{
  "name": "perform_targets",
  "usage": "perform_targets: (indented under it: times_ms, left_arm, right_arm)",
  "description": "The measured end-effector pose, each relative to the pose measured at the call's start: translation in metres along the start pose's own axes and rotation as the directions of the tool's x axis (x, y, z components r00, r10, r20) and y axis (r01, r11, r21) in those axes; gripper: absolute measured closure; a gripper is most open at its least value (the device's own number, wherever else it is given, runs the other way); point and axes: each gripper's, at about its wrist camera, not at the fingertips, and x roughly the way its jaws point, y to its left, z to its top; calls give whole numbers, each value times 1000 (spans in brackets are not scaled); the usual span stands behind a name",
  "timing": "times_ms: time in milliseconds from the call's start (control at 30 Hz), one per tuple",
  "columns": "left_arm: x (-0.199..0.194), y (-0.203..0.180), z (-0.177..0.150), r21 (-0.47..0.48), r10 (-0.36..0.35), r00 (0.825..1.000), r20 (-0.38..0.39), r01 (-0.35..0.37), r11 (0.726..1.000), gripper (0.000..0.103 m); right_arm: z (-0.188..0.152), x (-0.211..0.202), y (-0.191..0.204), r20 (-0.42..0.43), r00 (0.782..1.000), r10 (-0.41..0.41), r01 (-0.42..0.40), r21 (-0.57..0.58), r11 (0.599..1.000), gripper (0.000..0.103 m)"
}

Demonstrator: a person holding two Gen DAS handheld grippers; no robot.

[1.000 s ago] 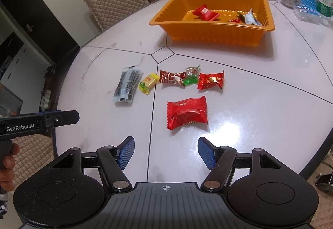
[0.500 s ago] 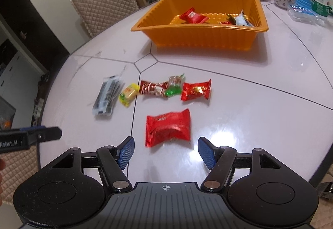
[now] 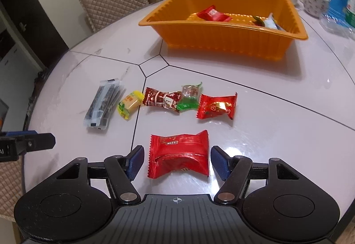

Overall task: Organize snacks
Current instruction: 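Grasp the large red candy packet with the right gripper and lift it, then grasp the clear dark-stick packet with the left gripper while the right gripper holds the red packet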

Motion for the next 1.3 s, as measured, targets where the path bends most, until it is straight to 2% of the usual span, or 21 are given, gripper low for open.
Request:
perform_targets:
  times_ms: [67, 133, 167, 300, 667, 800, 1300]
  left_arm:
    - [2, 0, 1, -1, 1, 1000, 0, -1, 1000, 48]
    - [4, 0, 2, -1, 1, 1000, -2, -1, 1000, 48]
    - [5, 0, 3, 0, 1, 1000, -2, -1, 1000, 48]
    - [12, -2, 7, 6, 1, 1000, -6, -1, 1000, 48]
    - [34, -12, 23, 29, -24, 1000, -12, 24, 999, 47]
    - [46, -18, 32, 41, -33, 999, -14, 33, 999, 44]
    - [98, -29, 59, 98, 1, 999, -45, 3, 995, 46]
  right_arm:
    - [0, 3, 1, -1, 1000, -2, 2, -7, 1000, 36]
    - [0, 5, 2, -3, 1000, -7, 7, -14, 1000, 44]
    - [0, 6, 2, -5, 1000, -6, 6, -20, 1000, 52]
    - [2, 8, 2, -7, 1000, 2, -2, -31, 1000, 62]
    - [13, -7, -13, 27, 1000, 1, -1, 14, 1000, 63]
    - [19, -14, -20, 41, 999, -4, 3, 38, 999, 63]
    - [31, -31, -49, 83, 995, -52, 41, 122, 992, 63]
